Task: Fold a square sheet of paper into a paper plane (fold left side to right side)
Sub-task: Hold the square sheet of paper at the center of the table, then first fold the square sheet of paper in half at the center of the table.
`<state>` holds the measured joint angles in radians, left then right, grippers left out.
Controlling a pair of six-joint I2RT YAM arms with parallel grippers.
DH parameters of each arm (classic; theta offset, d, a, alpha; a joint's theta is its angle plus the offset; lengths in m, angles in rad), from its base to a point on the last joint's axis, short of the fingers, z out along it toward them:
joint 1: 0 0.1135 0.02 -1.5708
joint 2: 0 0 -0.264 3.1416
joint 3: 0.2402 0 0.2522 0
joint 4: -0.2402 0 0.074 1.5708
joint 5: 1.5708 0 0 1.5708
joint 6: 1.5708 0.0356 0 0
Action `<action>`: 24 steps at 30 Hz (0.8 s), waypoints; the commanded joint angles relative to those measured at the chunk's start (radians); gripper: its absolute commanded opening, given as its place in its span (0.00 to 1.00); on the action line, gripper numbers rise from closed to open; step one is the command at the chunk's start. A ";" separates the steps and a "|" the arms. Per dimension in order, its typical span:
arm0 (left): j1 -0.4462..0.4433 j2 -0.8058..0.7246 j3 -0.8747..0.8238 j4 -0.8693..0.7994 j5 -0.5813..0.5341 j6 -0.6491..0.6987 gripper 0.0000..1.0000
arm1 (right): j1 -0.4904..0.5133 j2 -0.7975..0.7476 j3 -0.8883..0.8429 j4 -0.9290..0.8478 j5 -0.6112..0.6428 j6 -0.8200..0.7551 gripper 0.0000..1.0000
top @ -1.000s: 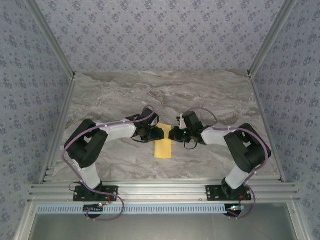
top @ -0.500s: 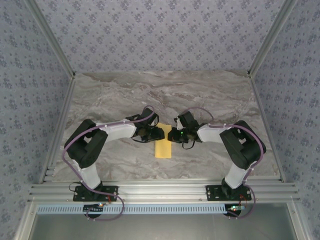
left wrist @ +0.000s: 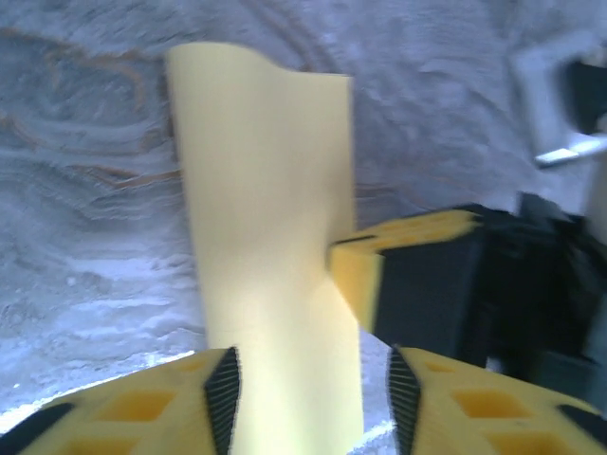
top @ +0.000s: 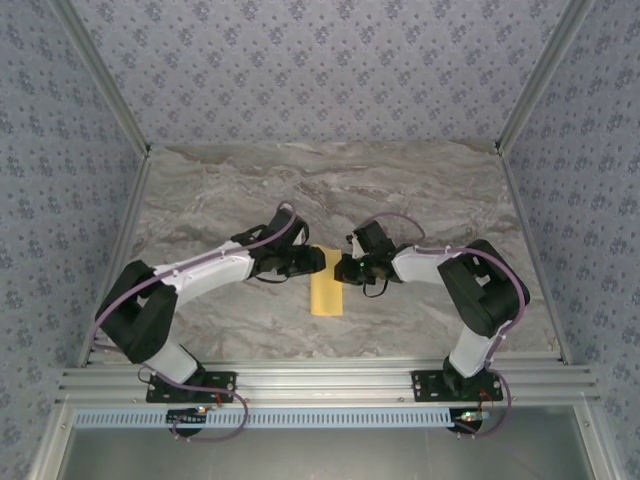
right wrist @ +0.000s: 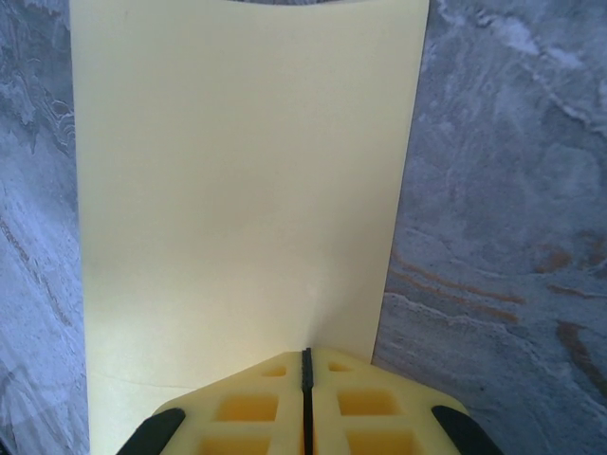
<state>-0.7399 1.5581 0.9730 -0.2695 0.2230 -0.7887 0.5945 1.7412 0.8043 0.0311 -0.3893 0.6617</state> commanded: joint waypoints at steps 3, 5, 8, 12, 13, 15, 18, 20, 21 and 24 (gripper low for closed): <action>0.002 0.036 -0.029 0.140 0.164 -0.029 0.30 | 0.010 0.067 -0.011 -0.123 0.076 -0.021 0.10; 0.002 0.067 -0.032 0.167 0.186 -0.039 0.27 | 0.010 0.066 -0.010 -0.128 0.079 -0.021 0.10; 0.001 0.116 -0.036 0.192 0.197 -0.047 0.27 | 0.010 0.064 -0.010 -0.138 0.082 -0.024 0.09; 0.001 0.160 -0.045 0.202 0.190 -0.049 0.26 | 0.010 0.064 -0.011 -0.144 0.084 -0.024 0.09; 0.002 0.168 -0.048 0.198 0.184 -0.046 0.26 | 0.010 0.064 -0.010 -0.146 0.083 -0.024 0.10; 0.001 0.182 -0.052 0.178 0.164 -0.042 0.26 | 0.010 0.065 -0.008 -0.152 0.086 -0.025 0.10; 0.002 0.200 -0.066 0.147 0.138 -0.034 0.25 | 0.010 0.064 -0.008 -0.169 0.094 -0.024 0.09; 0.002 0.204 -0.090 0.144 0.124 -0.038 0.24 | 0.006 0.063 -0.009 -0.176 0.098 -0.024 0.10; 0.002 0.205 -0.102 0.146 0.119 -0.041 0.24 | 0.007 0.064 -0.010 -0.178 0.097 -0.044 0.10; 0.003 0.197 -0.139 0.151 0.105 -0.050 0.23 | 0.004 0.066 -0.009 -0.183 0.098 -0.063 0.10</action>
<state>-0.7395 1.7435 0.8669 -0.0914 0.3588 -0.8318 0.5964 1.7466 0.8230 0.0010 -0.3809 0.6369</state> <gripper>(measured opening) 0.229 0.098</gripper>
